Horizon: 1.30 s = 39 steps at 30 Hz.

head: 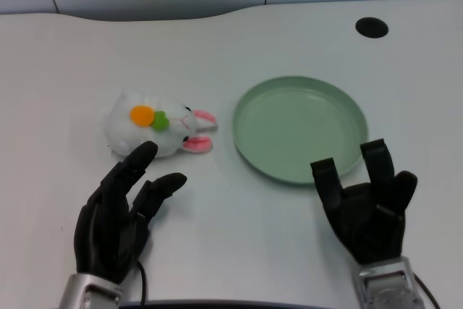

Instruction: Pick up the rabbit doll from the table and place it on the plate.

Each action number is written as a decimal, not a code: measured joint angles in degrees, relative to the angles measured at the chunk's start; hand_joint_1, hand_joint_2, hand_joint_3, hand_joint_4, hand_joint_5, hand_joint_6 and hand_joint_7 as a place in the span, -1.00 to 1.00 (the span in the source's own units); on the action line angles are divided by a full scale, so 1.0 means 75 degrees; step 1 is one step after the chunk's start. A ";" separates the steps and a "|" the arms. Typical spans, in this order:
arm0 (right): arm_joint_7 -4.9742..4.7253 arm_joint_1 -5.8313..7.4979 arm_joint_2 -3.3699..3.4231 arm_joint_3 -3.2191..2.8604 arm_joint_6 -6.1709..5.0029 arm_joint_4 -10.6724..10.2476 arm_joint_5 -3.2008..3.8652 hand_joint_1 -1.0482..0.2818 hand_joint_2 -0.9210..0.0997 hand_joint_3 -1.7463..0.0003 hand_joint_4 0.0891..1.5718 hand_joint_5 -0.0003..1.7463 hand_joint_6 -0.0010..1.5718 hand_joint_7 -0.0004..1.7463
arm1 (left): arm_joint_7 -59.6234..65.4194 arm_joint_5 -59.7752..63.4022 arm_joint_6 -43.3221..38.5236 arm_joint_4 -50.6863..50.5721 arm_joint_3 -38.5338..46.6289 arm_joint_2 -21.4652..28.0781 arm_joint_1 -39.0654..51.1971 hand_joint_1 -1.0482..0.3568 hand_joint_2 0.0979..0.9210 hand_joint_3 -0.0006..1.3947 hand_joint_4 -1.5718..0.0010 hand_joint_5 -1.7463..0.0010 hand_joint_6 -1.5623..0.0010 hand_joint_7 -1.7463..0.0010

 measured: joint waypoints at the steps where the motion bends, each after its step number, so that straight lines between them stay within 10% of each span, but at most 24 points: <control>1: -0.0002 0.0000 0.0000 0.0001 0.0002 0.0000 0.0002 -0.20 -1.00 0.89 0.09 1.00 -0.13 1.00 | 0.0000 0.0000 0.0000 -0.0001 0.0000 -0.0001 0.0001 -0.59 1.00 -0.42 0.50 -0.37 0.00 0.83; 7: 0.0002 -0.0001 -0.0002 0.0003 0.0021 0.0001 0.0006 -0.18 -1.00 0.90 0.09 1.00 -0.14 1.00 | 0.0034 0.0146 -0.0264 0.0027 -0.0034 0.0024 0.0019 -0.57 1.00 -0.42 0.51 -0.36 0.02 0.83; 16: 0.0024 0.0003 -0.0045 0.0004 0.0079 -0.0004 0.0007 -0.17 -1.00 0.91 0.09 1.00 -0.13 1.00 | 0.0297 0.1840 -0.4019 0.0541 -0.0520 0.1076 -0.0274 -0.57 1.00 -0.54 0.47 -0.22 0.06 0.84; 29: 0.0023 0.0003 -0.0049 0.0010 0.0087 -0.0004 0.0008 -0.16 -1.00 0.91 0.09 1.00 -0.13 1.00 | 0.0450 0.1839 -0.4333 0.0920 -0.0815 0.1117 -0.0350 -0.57 1.00 -0.54 0.45 -0.19 0.06 0.84; 33: 0.0023 -0.0152 -0.0060 0.0017 0.0086 -0.0080 0.0002 -0.17 -1.00 0.91 0.09 1.00 -0.12 1.00 | 0.1442 0.3455 -0.4616 0.0833 -0.1002 0.1594 -0.0568 -0.81 1.00 -0.60 0.80 0.60 0.69 0.96; 39: 0.0023 -0.0216 -0.0063 0.0016 0.0086 -0.0078 0.0000 -0.16 -1.00 0.90 0.08 1.00 -0.14 1.00 | 0.4439 0.7007 -0.4675 0.0471 -0.1726 0.3075 -0.1827 -0.82 1.00 -0.68 0.79 0.76 0.76 0.99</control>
